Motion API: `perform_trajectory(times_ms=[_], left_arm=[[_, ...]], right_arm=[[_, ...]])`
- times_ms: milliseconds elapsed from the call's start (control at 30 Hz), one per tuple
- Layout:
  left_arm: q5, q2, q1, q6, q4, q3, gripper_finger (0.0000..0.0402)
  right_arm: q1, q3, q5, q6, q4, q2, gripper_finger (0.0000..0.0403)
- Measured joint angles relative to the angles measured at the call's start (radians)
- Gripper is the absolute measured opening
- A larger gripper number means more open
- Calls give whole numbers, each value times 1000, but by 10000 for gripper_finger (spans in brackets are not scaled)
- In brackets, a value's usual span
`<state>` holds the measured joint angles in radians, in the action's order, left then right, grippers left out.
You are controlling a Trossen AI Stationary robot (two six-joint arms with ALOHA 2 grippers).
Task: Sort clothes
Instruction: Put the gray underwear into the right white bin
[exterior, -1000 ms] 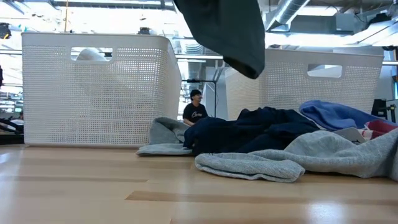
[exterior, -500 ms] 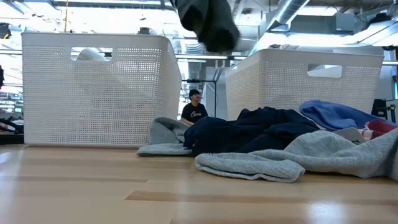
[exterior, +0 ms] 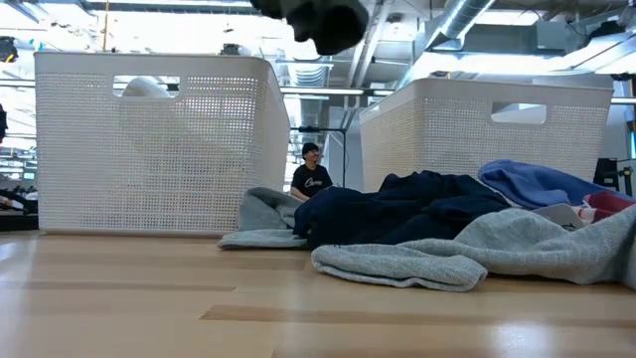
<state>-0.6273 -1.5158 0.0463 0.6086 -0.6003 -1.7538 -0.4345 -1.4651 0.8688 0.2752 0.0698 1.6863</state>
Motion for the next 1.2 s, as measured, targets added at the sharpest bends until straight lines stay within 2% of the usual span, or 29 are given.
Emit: perform_trajectory(times_ms=[67,167,300,600,800,933,1200], left_arm=[[0,0,0,0,-13,0,4],[14,0,6,-9,-37,0,5],[93,2,33,-58,-67,0,20],[244,17,124,-74,-195,1,126],[256,17,182,-107,-235,1,176],[256,17,196,-114,-235,1,186],[250,17,197,-110,-265,15,188]], right_arm=[[7,0,-2,19,1,0,19],[15,0,16,22,2,-1,13],[17,0,95,29,18,-17,5],[10,-1,274,30,59,-107,2],[18,-2,367,42,88,-190,1],[31,-2,433,79,95,-243,1],[106,-2,464,100,141,-339,0]])
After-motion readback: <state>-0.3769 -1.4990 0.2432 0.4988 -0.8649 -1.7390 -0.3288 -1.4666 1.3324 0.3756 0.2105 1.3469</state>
